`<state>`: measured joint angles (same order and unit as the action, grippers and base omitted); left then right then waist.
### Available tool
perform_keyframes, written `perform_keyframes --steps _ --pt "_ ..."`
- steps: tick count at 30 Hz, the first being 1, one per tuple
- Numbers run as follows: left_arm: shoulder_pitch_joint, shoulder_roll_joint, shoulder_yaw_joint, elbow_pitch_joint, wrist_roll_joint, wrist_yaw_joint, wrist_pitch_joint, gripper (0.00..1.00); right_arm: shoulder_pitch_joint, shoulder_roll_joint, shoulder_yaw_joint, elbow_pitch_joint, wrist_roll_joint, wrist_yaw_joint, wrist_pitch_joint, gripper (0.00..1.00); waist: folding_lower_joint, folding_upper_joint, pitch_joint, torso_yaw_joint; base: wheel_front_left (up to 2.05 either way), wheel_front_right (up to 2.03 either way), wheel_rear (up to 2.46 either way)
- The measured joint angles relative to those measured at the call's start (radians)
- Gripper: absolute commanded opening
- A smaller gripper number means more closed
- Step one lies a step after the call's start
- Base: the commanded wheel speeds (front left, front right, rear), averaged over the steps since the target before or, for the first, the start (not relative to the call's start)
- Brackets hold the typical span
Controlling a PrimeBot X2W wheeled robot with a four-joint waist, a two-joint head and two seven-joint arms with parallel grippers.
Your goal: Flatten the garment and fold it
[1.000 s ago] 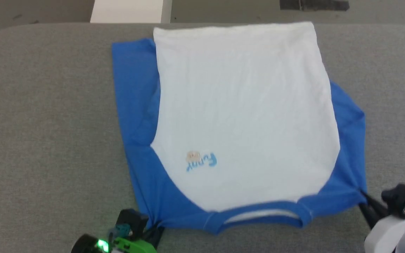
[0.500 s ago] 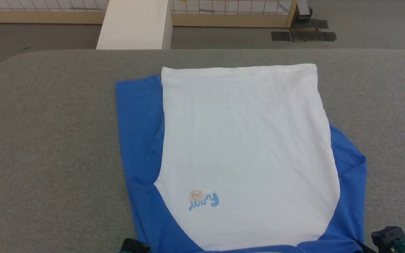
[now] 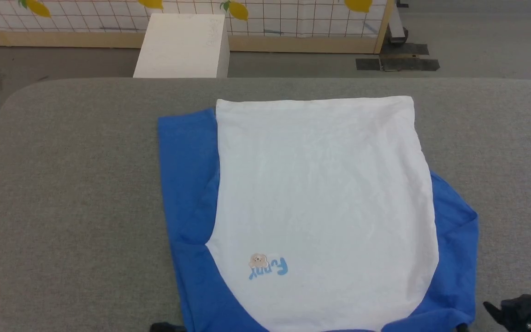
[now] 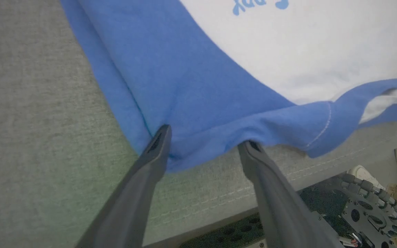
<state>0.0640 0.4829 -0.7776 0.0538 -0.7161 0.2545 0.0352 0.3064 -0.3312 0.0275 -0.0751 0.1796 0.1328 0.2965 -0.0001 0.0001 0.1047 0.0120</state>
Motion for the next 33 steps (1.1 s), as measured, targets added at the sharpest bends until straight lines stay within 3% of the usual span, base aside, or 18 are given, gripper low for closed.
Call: perform_keyframes --steps 3,8,12,16,23,25,28,33 --pt "0.048 0.049 0.041 -0.068 -0.020 0.012 -0.017 1.00 0.028 0.003 -0.052 -0.068 0.047 0.000 0.026 1.00 0.0000 0.0000 -0.003 0.007 0.00 0.00 0.00" --pt "0.114 0.123 0.171 -0.262 -0.076 0.086 -0.068 1.00 0.076 0.044 -0.172 -0.231 0.118 0.000 0.078 1.00 0.0000 0.0000 -0.002 0.018 0.00 0.00 0.00" --pt "0.109 0.120 0.302 -0.382 -0.057 0.175 -0.196 1.00 0.062 0.121 -0.295 -0.334 0.072 0.000 0.055 1.00 0.0000 0.0000 0.004 0.019 0.00 0.00 0.00" --pt "0.080 0.075 0.360 -0.409 0.007 0.209 -0.275 1.00 0.009 0.204 -0.328 -0.384 -0.021 -0.001 -0.012 1.00 0.0000 0.0000 0.005 0.012 0.00 0.00 0.00" --pt "0.050 -0.055 0.413 -0.386 0.142 0.205 -0.289 1.00 -0.050 0.269 -0.317 -0.343 -0.128 0.000 -0.164 1.00 0.0000 0.0000 -0.001 0.002 0.00 0.00 0.00" --pt "0.040 -0.074 0.414 -0.370 0.164 0.185 -0.289 1.00 -0.062 0.276 -0.301 -0.316 -0.134 -0.001 -0.192 1.00 0.0000 0.0000 0.000 0.002 0.00 0.00 0.00" --pt "-0.007 -0.059 0.420 -0.342 0.189 0.158 -0.287 1.00 -0.073 0.279 -0.280 -0.285 -0.129 0.000 -0.209 1.00 0.0000 0.0000 0.008 0.003 0.00 0.00 0.00" --pt "-0.231 0.082 0.441 -0.299 0.217 0.079 -0.151 1.00 -0.106 0.280 -0.265 -0.272 -0.123 0.000 -0.219 1.00 0.0001 0.0000 0.049 0.007 0.00 0.00 0.00"
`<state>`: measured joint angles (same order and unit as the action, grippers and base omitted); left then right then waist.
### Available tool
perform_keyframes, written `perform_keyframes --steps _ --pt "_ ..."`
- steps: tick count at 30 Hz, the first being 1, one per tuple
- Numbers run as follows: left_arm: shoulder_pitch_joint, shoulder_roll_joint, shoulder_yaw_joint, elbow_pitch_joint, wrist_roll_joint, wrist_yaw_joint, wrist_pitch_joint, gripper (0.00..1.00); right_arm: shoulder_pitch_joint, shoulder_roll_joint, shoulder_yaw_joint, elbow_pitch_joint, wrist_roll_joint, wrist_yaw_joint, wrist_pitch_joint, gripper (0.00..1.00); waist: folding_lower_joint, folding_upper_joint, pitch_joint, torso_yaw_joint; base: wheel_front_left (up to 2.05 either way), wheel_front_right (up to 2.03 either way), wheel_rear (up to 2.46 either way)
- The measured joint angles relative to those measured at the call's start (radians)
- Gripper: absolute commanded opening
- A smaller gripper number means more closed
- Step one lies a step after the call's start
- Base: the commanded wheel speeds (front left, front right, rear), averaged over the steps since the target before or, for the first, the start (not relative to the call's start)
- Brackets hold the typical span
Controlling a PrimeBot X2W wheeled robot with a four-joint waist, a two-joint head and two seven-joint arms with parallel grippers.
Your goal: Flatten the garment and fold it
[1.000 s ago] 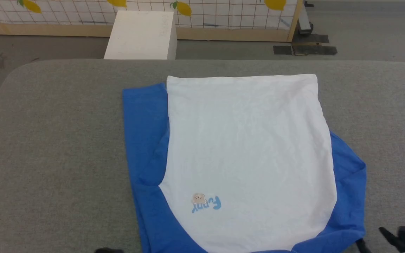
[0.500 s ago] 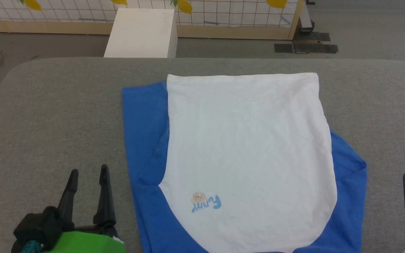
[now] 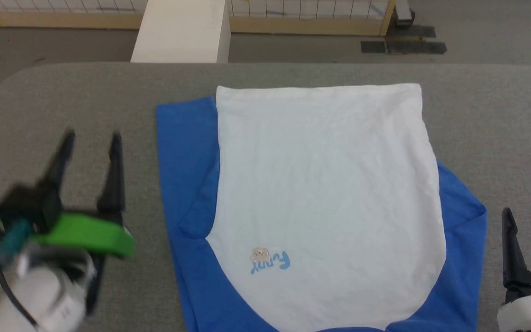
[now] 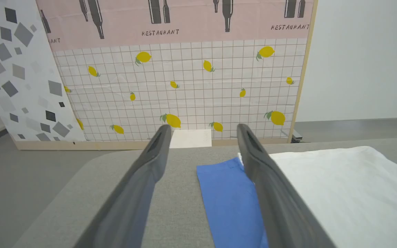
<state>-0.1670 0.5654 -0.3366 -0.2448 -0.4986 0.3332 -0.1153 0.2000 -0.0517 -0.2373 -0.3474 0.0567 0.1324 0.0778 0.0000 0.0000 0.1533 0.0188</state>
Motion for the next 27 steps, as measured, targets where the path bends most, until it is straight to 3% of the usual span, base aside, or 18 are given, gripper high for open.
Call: perform_keyframes --steps 6,13,23,27 --pt "-0.354 0.129 -0.011 0.070 0.024 -0.148 0.233 1.00 -0.065 0.000 0.009 -0.019 -0.006 0.000 -0.002 1.00 0.0000 0.0000 0.083 -0.001 0.00 0.00 0.00" --pt "-0.658 0.125 -0.043 0.258 -0.040 -0.267 0.421 1.00 -0.154 0.000 0.031 -0.032 -0.022 0.000 -0.005 1.00 0.0001 0.0000 0.218 -0.011 0.00 0.00 0.00" --pt "-0.754 0.108 -0.110 0.430 -0.079 -0.339 0.565 1.00 -0.230 -0.003 0.064 -0.023 -0.022 0.000 -0.008 1.00 0.0001 0.0000 0.401 -0.038 0.00 0.00 0.00" --pt "-0.756 0.106 -0.130 0.471 -0.079 -0.343 0.596 1.00 -0.250 -0.013 0.064 -0.019 -0.022 0.000 -0.008 1.00 0.0002 0.0000 0.460 -0.050 0.00 0.00 0.00"
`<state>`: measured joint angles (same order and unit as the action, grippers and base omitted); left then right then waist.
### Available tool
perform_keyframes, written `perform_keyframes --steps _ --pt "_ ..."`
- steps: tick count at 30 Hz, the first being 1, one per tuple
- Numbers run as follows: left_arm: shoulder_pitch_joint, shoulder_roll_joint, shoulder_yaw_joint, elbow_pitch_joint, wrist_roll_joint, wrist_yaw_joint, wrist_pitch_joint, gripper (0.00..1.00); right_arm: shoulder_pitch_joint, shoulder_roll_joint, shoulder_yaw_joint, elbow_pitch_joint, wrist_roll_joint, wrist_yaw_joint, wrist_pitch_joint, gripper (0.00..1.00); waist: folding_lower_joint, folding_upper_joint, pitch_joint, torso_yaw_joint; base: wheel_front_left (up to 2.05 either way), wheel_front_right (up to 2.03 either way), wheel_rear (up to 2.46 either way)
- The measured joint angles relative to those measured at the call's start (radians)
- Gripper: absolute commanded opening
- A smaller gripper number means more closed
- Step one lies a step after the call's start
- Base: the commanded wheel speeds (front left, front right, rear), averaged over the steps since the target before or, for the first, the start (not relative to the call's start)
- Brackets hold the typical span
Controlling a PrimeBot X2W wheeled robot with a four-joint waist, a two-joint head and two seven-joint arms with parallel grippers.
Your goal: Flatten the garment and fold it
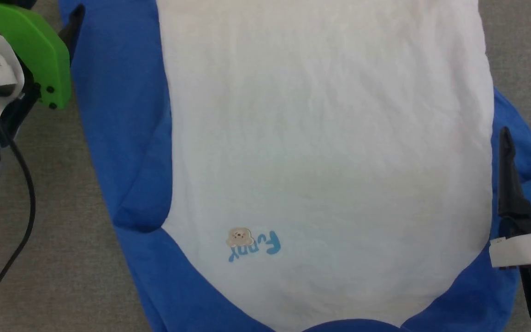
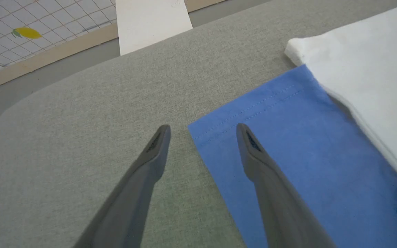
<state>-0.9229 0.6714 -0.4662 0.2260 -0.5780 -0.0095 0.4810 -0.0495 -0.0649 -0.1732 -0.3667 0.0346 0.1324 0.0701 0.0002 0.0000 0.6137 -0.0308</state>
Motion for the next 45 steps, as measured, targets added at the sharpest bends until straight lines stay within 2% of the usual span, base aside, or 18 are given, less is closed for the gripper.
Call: perform_keyframes --steps 6,7,8,13,21,28,36,45 --pt "-0.003 -0.010 0.007 0.035 -0.027 0.001 0.020 1.00 -0.017 -0.016 0.001 0.000 0.000 0.000 0.002 1.00 0.0000 0.0000 0.065 -0.008 0.00 0.00 0.00" --pt "-0.009 -0.010 0.009 0.035 -0.033 -0.002 0.022 0.08 -0.019 -0.016 0.001 0.000 0.000 0.000 0.002 1.00 0.0000 0.0000 0.072 -0.008 0.00 0.00 0.00" --pt "-0.013 -0.010 0.010 0.035 -0.038 -0.008 0.023 0.00 -0.020 -0.017 0.000 0.000 0.000 0.000 0.005 1.00 -0.0001 0.0000 0.077 -0.008 0.00 0.00 0.00" --pt "-0.017 -0.025 0.016 0.043 -0.058 -0.010 0.003 0.00 -0.031 -0.019 -0.001 0.004 0.002 0.000 0.009 1.00 0.0000 0.0000 0.066 0.003 0.00 0.00 0.00" --pt "0.035 -0.042 0.119 0.033 -0.132 0.042 -0.110 0.00 -0.030 -0.018 -0.008 0.024 0.002 0.000 0.010 1.00 0.0000 0.0000 -0.008 0.016 0.00 0.00 0.00" --pt "0.140 0.033 0.210 -0.029 -0.175 0.061 -0.151 0.00 0.002 -0.013 -0.036 0.038 0.002 0.000 0.014 1.00 -0.0001 0.0000 -0.107 0.026 0.00 0.00 0.00" --pt "0.369 0.124 0.346 -0.102 -0.272 0.076 -0.202 0.00 0.079 0.001 -0.068 0.046 0.001 0.000 0.025 1.00 -0.0001 0.0000 -0.248 0.038 0.00 0.00 0.00" --pt "0.690 0.150 0.512 -0.237 -0.365 0.128 -0.252 0.00 0.148 0.012 -0.087 0.050 0.003 0.000 0.037 1.00 -0.0002 0.0000 -0.394 0.059 0.00 0.00 0.00"
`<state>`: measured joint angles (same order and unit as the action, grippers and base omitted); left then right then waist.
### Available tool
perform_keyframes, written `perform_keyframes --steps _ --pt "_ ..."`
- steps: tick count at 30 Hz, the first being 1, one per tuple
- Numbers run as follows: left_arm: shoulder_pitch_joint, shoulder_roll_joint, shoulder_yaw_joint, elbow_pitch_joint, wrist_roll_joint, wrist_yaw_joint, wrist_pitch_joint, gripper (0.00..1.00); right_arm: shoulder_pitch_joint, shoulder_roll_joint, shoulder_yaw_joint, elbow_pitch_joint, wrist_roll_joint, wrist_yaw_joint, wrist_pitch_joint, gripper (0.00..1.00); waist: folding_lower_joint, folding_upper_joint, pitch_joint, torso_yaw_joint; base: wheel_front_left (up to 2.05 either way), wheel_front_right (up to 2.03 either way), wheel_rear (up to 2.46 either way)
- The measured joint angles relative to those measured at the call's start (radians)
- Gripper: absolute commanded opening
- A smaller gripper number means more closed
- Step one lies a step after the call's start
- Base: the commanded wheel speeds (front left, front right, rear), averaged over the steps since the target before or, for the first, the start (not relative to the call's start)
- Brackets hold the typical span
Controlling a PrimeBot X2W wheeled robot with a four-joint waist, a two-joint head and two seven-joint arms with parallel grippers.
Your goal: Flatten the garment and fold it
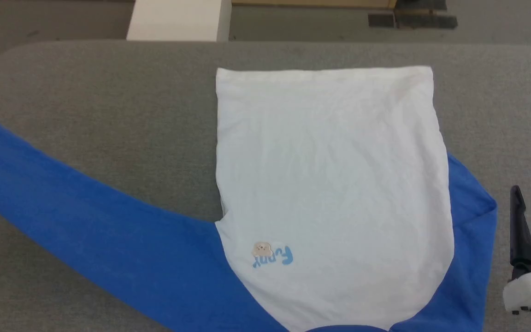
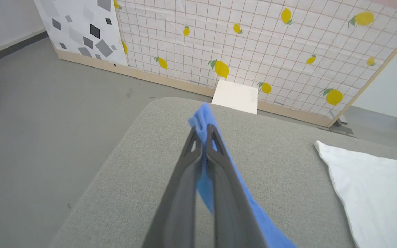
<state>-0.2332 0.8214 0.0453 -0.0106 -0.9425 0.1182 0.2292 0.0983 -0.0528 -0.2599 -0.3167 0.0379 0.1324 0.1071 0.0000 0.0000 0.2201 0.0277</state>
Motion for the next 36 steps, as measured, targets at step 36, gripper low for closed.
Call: perform_keyframes --steps 36 --pt "-0.323 -0.690 -0.794 -0.267 -0.114 0.033 0.166 0.00 -0.014 0.002 -0.198 -0.037 0.045 0.000 0.021 1.00 0.0000 0.0000 -0.092 -0.033 0.00 0.00 0.00"
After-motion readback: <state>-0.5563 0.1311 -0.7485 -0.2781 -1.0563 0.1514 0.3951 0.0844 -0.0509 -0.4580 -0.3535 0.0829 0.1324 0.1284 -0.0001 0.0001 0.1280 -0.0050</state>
